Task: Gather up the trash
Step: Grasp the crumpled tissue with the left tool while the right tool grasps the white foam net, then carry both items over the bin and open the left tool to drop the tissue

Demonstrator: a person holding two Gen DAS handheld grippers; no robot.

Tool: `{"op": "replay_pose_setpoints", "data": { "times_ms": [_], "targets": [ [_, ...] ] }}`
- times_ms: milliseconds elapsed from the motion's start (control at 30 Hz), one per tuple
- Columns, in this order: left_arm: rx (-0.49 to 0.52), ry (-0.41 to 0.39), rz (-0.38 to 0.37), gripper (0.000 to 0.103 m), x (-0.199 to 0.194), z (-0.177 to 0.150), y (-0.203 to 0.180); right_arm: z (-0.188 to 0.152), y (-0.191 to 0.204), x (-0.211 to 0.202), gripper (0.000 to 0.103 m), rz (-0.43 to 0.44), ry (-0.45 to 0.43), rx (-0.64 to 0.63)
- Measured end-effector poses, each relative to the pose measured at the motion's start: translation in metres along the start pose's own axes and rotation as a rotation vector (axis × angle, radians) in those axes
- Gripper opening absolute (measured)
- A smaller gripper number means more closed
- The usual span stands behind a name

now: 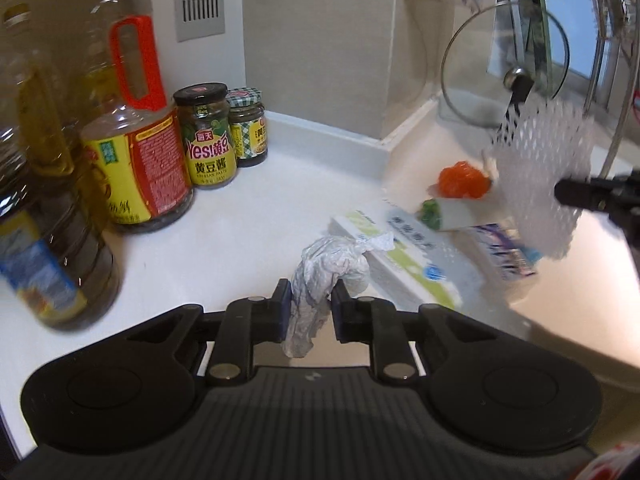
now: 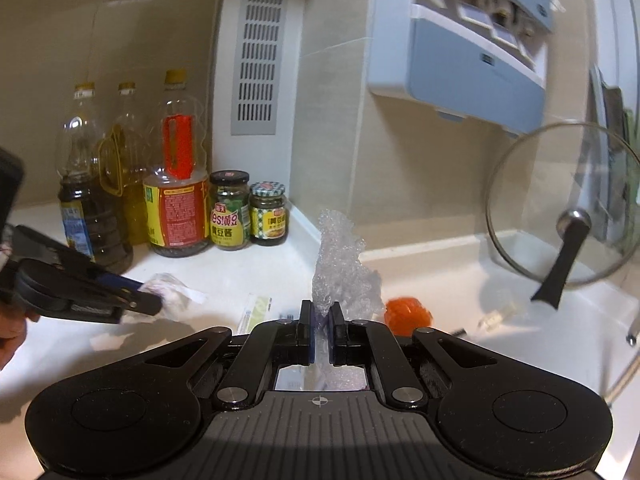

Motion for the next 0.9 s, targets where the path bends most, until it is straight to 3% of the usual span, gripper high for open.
{"op": "replay_pose_setpoints", "data": {
  "times_ms": [300,533,900],
  "targets": [
    [-0.160,0.003,0.019,0.018,-0.057,-0.047,-0.051,-0.038,-0.027,-0.066,0.006,0.063,0.019,0.054],
    [-0.220,0.036,0.046,0.019,-0.086,-0.092,-0.104,-0.077,-0.038,-0.111,0.006,0.156,0.057,0.048],
    [-0.226,0.133,-0.001,0.019,-0.086,-0.152,-0.145,-0.129,-0.002,-0.150,0.006,0.223,0.176,0.062]
  ]
}}
Point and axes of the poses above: each gripper's, at about its wrist camera, not at the fingertips, and x roughly the way its jaws point, y to its left, z to its top, the point moved 5 cm from there along x, roughly the way its jaws point, and after that the axes turned 4 degrees about -x, right-handed, at the moved point
